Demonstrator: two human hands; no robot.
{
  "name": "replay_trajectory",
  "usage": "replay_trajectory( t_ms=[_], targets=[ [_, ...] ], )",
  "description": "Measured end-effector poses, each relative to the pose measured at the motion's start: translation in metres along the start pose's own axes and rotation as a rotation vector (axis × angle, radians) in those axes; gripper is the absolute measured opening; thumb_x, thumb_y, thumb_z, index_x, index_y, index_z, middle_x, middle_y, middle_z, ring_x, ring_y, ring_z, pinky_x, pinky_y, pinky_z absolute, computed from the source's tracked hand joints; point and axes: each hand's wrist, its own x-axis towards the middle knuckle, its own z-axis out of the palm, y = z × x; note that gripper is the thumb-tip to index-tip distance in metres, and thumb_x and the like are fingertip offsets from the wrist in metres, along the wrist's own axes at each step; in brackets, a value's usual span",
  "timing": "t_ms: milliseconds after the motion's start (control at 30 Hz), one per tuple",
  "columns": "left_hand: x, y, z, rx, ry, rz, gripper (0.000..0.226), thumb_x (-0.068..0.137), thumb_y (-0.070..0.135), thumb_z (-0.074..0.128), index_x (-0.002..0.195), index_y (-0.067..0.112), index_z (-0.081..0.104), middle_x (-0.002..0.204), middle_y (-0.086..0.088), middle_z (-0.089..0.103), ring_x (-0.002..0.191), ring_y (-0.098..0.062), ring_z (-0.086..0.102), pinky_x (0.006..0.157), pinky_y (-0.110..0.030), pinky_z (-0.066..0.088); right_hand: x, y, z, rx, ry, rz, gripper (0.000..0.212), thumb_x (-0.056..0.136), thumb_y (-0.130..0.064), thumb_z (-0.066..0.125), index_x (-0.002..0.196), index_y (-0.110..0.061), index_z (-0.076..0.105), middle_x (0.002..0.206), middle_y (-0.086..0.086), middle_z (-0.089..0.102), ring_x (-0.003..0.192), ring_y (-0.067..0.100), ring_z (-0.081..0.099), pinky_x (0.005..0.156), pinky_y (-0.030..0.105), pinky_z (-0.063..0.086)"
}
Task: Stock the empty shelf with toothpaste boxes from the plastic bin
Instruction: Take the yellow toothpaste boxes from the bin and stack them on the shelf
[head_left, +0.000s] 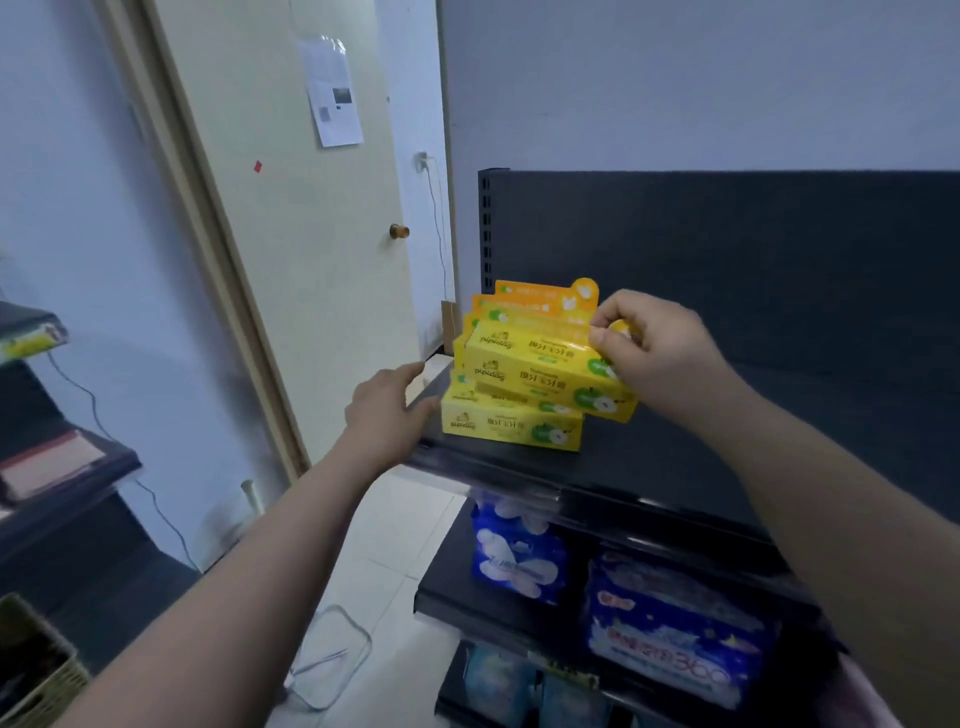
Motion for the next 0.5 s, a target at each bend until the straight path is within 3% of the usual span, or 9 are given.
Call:
replay_trajectory(
  t_ms=[100, 167, 267, 400, 500],
  targets=[
    [0.001, -0.004, -0.003, -0.099, 0.085, 0.042, 0.047, 0.091, 0.033, 0.050, 0.137, 0.023, 0.046, 0.133, -0.008, 0.052, 0.121, -0.031, 0.047, 0.099, -0.049, 0.041, 0.017, -0.004, 0.023, -0.002, -0.033, 0.003, 0.007, 0.090, -0.022, 0.056, 0.085, -0.023, 0.060, 0.057, -0.008, 0.046, 0.055, 0.009, 0.042, 0.061, 0.029, 0.035],
    [-0.002, -0.001, -0.004, -0.158, 0.126, 0.057, 0.052, 0.085, 0.038, 0.043, 0.134, 0.024, 0.048, 0.133, -0.005, 0.053, 0.122, -0.028, 0.047, 0.102, -0.048, 0.038, 0.022, -0.001, 0.040, -0.079, -0.027, 0.015, 0.006, 0.090, -0.023, 0.055, 0.086, -0.023, 0.059, 0.059, -0.010, 0.045, 0.066, 0.012, 0.044, 0.072, 0.031, 0.034],
    [-0.010, 0.007, -0.005, -0.190, 0.178, 0.107, 0.054, 0.081, 0.036, 0.040, 0.133, 0.024, 0.049, 0.134, -0.001, 0.051, 0.126, -0.023, 0.042, 0.107, -0.039, 0.031, 0.021, 0.007, 0.061, -0.216, 0.024, 0.028, 0.010, 0.090, -0.028, 0.057, 0.098, -0.022, 0.060, 0.078, -0.017, 0.043, 0.091, 0.017, 0.046, 0.082, 0.033, 0.030],
    [-0.019, 0.026, -0.002, -0.177, 0.231, 0.247, 0.050, 0.082, 0.032, 0.044, 0.131, 0.022, 0.051, 0.131, 0.001, 0.053, 0.124, -0.020, 0.042, 0.100, -0.028, 0.025, 0.008, 0.012, 0.059, -0.252, 0.188, 0.003, 0.025, 0.089, -0.030, 0.060, 0.113, -0.022, 0.060, 0.107, -0.007, 0.053, 0.098, 0.017, 0.046, 0.083, 0.032, 0.029],
    [-0.022, 0.048, 0.007, -0.113, 0.252, 0.402, 0.048, 0.084, 0.033, 0.048, 0.130, 0.019, 0.051, 0.129, -0.003, 0.053, 0.122, -0.022, 0.044, 0.099, -0.032, 0.026, -0.009, 0.017, 0.042, -0.280, 0.221, 0.015, 0.031, 0.090, -0.028, 0.060, 0.119, -0.021, 0.059, 0.118, -0.002, 0.056, 0.108, 0.021, 0.049, 0.088, 0.036, 0.033]
  ],
)
